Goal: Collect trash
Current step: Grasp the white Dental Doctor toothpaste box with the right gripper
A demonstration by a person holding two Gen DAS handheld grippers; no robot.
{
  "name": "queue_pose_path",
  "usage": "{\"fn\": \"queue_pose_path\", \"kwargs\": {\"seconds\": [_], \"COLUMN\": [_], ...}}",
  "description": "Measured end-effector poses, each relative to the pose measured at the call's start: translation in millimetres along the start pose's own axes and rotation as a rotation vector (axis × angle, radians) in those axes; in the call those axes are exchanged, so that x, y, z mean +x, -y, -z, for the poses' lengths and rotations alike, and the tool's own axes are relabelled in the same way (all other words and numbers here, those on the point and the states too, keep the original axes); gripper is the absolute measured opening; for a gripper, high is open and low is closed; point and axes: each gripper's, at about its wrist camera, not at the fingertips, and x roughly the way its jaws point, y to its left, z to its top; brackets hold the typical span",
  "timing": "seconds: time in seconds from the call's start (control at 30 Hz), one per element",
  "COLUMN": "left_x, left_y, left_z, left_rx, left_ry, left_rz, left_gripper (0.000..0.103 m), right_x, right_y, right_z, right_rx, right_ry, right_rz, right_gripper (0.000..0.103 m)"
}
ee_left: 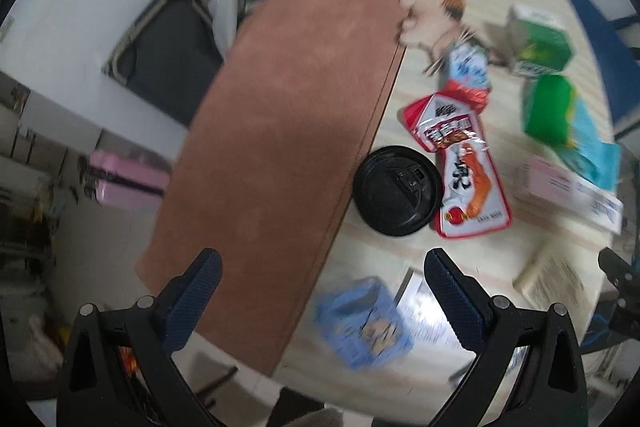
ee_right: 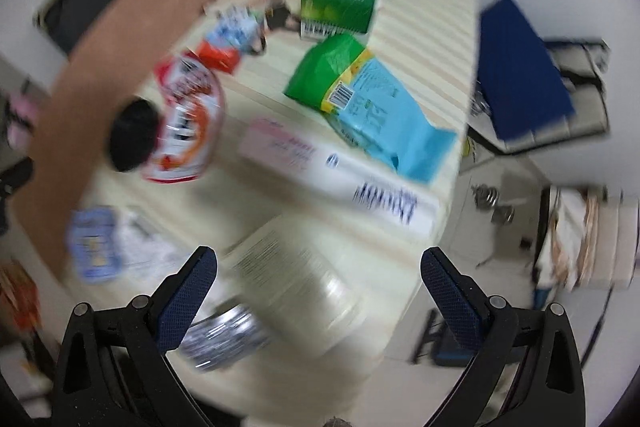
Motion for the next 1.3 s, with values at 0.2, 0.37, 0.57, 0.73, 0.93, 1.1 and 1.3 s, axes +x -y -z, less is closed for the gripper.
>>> {"fn": "queue_pose_path", "kwargs": {"seconds": [0.2,0.37,0.57,0.73,0.93,1.1,1.3], "left_x": [43.4,57.0,69.0,87.9,90.7,87.7,69.0], "left_y": [11.2,15.1,24.2,24.7,9.4,-5.2,-16.8], "left_z": [-12.1,-19.0,-28.7,-34.7,-32.3,-24.0,-17.8], "left_rx": [-0.056,-0.07,-0.049,-0.028,-0.05,-0.054,-0.045], "left_ry": [-0.108,-0.143,-0.195,-0.242,-0.236,-0.228,-0.21], "left_rz": [0.01,0.056,0.129,0.117,0.143,0.179,0.183], "left_gripper": [0.103,0.103,0.103,0.103,0.074,0.043,0.018], "right_x": [84.1,110.2,122.3,145.0,170.8,162.6,140.9], "right_y": [-13.9,-6.0,26.7,30.9,12.3,9.5,3.0], "right_z": [-37.6,-42.9,-50.9,-62.6,-58.3,-63.5,-66.2], "right_rx": [-0.233,-0.146,0.211,0.22,0.062,0.096,0.116], "right_ry": [-0.08,-0.128,-0.175,-0.232,-0.243,-0.179,-0.126], "right_rz": [0.081,-0.017,-0.231,-0.276,-0.153,-0.187,-0.244], "right_gripper": [0.099,0.071,0.067,0.082,0.078,0.057,0.056]}}
